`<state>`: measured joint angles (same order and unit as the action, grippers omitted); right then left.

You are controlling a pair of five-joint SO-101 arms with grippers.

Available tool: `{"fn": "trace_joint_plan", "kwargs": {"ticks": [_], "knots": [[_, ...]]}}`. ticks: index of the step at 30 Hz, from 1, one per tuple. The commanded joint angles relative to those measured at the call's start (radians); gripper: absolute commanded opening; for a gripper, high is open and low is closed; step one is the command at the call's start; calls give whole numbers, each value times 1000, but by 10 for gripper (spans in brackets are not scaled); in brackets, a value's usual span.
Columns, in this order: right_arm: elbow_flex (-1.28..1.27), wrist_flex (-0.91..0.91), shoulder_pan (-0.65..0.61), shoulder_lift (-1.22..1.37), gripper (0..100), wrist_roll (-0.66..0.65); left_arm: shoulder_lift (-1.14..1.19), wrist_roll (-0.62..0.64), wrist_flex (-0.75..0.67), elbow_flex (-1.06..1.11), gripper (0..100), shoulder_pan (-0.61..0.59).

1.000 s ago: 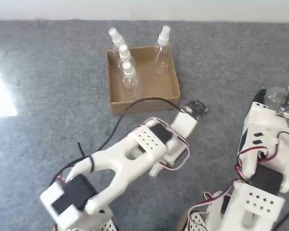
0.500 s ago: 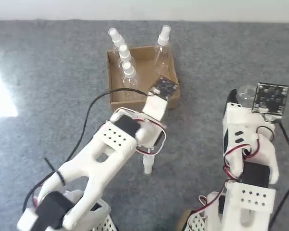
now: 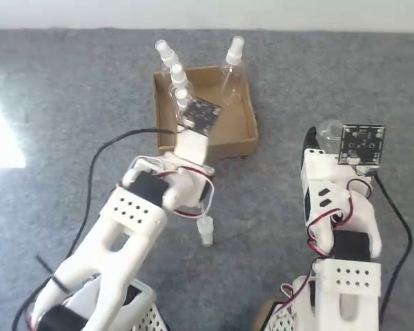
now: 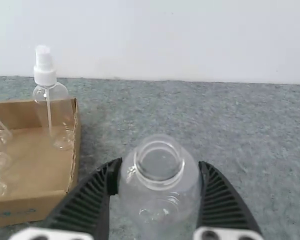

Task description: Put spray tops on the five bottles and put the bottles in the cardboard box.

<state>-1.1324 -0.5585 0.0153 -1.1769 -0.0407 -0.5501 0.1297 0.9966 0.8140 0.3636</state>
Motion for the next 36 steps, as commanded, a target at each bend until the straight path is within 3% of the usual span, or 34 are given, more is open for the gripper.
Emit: {"fn": "trace_joint_plan", "kwargs": {"ticks": [1,23,31,36], "knots": [[9,24,-19,-1,107,-3,-63,-8,-17,-10,11,-64],[-23,58,-18,7,107,-3,-64,-92,83,1,11,-496],[-23,58,-18,7,107,-3,-66,-212,94,50,11,-542],[-23,58,-15,7,107,-3,-106,-322,187,30,11,-537]]}}
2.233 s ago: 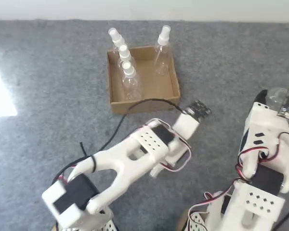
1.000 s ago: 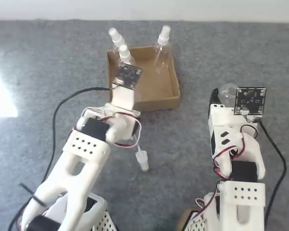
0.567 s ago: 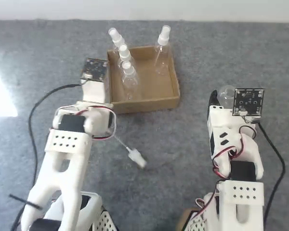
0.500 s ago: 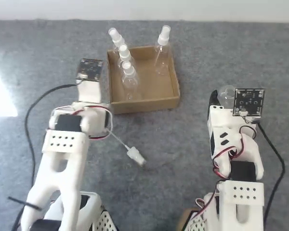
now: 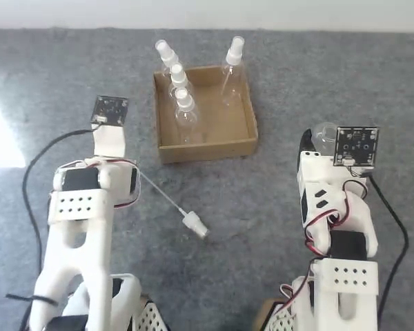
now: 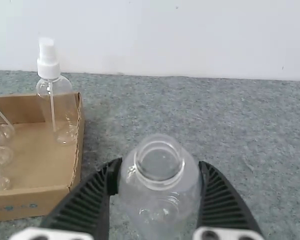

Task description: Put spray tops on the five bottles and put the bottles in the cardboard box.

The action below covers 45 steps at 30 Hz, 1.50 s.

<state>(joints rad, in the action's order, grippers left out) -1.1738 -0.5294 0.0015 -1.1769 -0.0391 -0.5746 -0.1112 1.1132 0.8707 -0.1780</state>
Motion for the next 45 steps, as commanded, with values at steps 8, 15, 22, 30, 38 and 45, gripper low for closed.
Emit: {"fn": "trace_joint_plan", "kwargs": {"ticks": [8,15,22,30,38,45], "knots": [[18,25,1,8,107,-5,-388,-295,207,-22,13,9],[18,27,2,8,107,-5,-388,-440,238,-22,98,11],[18,27,4,8,107,-32,-216,-675,265,-31,168,66],[18,28,4,8,107,-46,86,-802,272,-128,176,204],[23,30,48,8,107,-41,218,-996,371,-255,174,308],[25,30,61,8,107,-41,227,-1060,362,-252,175,436]]}}
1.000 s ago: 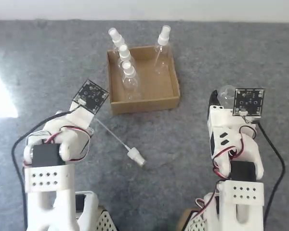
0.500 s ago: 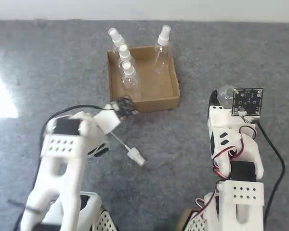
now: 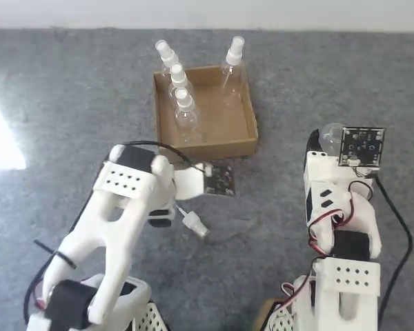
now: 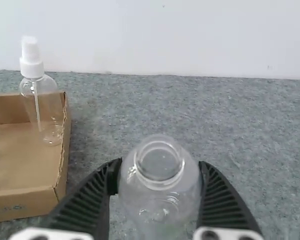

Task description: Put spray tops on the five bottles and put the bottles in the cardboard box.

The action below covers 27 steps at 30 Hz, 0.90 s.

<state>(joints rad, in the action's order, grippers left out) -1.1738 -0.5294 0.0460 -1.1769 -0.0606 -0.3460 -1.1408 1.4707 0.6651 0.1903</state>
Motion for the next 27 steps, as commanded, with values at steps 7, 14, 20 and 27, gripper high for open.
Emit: {"fn": "trace_joint_plan", "kwargs": {"ticks": [7,14,20,27], "knots": [[25,58,73,5,107,-18,0,-37,0,-27,177,196],[25,58,84,-1,107,-18,0,-34,-196,128,177,296],[25,58,84,-1,107,-18,0,-34,-295,211,176,331],[25,58,79,1,107,-18,0,-34,-460,343,174,333]]}}
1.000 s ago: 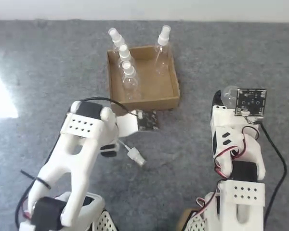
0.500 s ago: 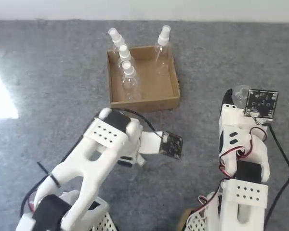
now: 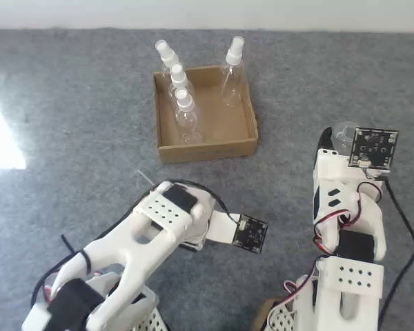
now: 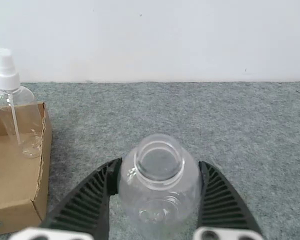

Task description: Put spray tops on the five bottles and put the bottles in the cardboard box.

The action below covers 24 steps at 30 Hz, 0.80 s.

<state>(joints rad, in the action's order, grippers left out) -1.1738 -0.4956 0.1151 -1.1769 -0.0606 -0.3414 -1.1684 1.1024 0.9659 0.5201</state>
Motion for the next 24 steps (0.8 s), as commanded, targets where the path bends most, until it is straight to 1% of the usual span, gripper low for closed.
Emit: {"fn": "trace_joint_plan", "kwargs": {"ticks": [1,8,13,20,24], "knots": [[25,24,8,2,107,-18,-5,-6,-104,53,174,3],[25,24,8,5,107,-18,-5,-5,-107,50,171,2],[25,25,8,7,107,-18,-5,-2,-106,53,127,3],[25,25,7,7,107,-18,6,91,-109,48,127,17],[25,25,7,7,107,-18,104,133,-78,-33,127,14]]}}
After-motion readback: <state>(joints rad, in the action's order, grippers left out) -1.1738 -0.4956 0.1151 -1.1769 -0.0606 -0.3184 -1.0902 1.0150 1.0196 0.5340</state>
